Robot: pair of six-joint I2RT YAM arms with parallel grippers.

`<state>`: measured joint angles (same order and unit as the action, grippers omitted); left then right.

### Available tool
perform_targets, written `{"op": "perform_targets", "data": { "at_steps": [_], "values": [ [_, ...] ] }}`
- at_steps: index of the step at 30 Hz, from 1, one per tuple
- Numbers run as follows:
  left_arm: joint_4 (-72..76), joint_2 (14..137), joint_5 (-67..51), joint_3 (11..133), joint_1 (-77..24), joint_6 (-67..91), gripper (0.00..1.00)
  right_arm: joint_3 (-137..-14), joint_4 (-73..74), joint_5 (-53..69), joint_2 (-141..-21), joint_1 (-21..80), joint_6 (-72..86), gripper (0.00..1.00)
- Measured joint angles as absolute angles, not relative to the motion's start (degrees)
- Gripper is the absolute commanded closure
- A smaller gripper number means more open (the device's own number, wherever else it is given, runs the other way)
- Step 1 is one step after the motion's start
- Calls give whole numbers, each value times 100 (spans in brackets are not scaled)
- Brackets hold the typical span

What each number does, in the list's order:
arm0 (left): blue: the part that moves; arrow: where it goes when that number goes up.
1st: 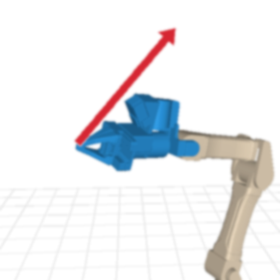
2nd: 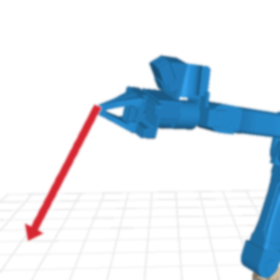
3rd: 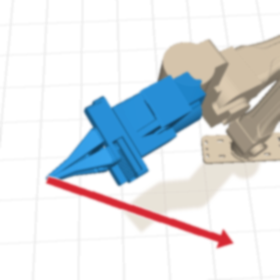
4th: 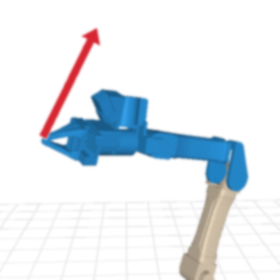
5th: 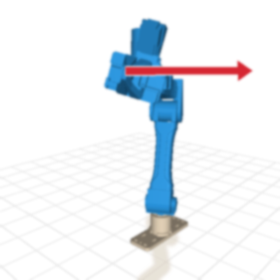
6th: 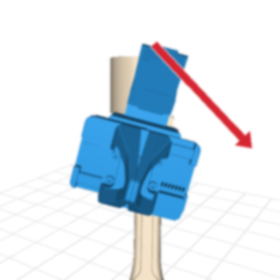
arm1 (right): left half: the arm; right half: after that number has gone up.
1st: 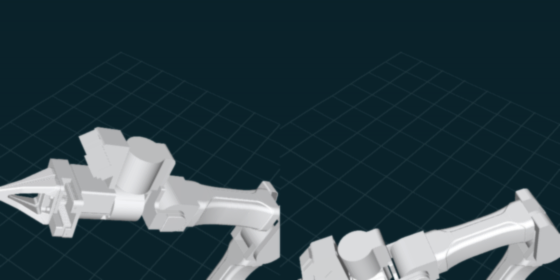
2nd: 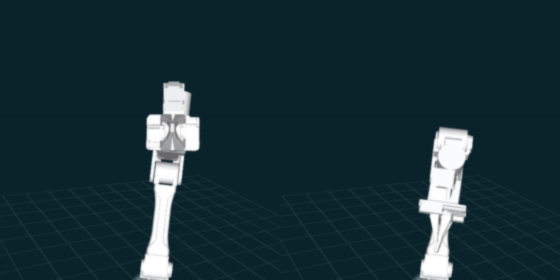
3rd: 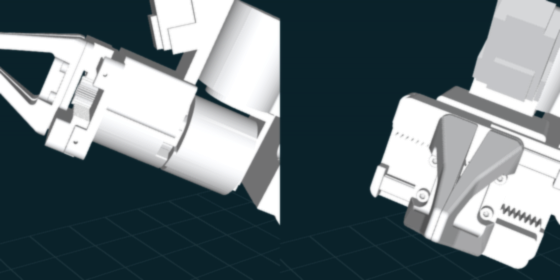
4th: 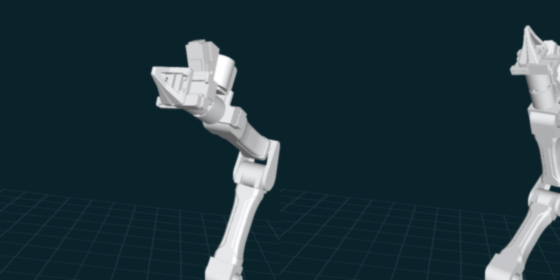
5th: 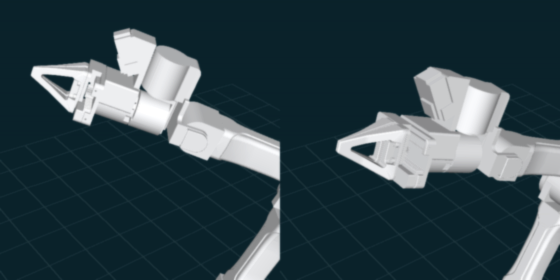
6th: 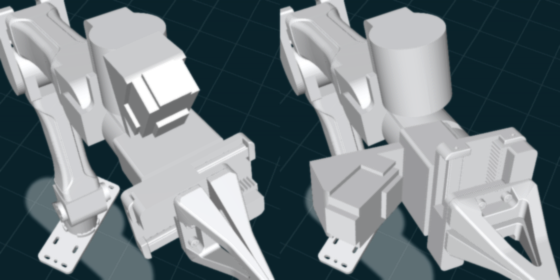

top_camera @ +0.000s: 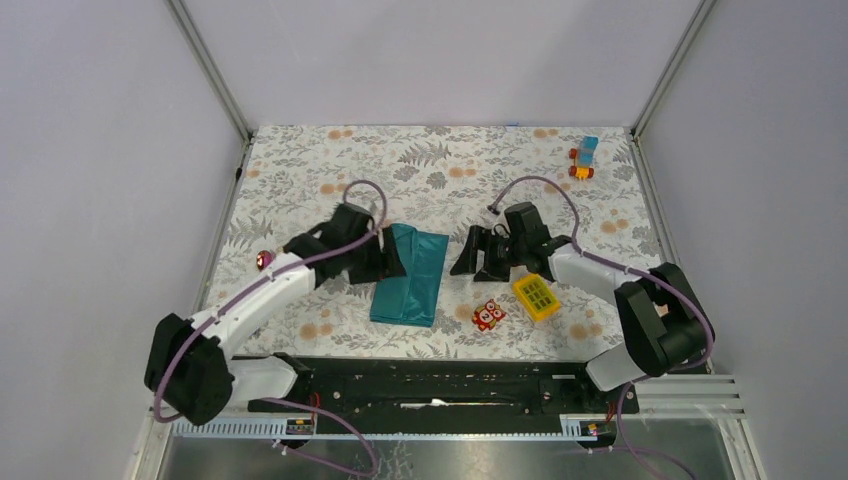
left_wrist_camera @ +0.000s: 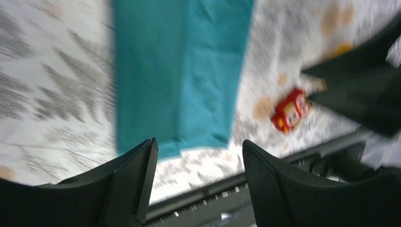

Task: Fold the napkin into a case and place the utensils inside
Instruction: Pick up the 2/3-rectangle-folded napkin from the center of the board.

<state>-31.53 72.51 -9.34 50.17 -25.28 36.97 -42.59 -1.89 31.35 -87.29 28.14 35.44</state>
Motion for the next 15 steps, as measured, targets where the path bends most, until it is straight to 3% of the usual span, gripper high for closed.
{"op": "perform_targets", "data": {
  "at_steps": [4, 8, 15],
  "values": [
    [-3699, 7057, -548, 5181, -4038, 4331, 29, -4584, 523, 2434, -8468, 2508, 3312, 10],
    [-4355, 7723, 40, 5843, -5109, 4814, 31, -4772, 1085, 1841, -8324, 2180, 3151, 10],
    [-4799, 9644, 443, 7253, -5937, 4991, 36, -4781, 1625, 1450, -8088, 2012, 2971, 9]
  ]
}}
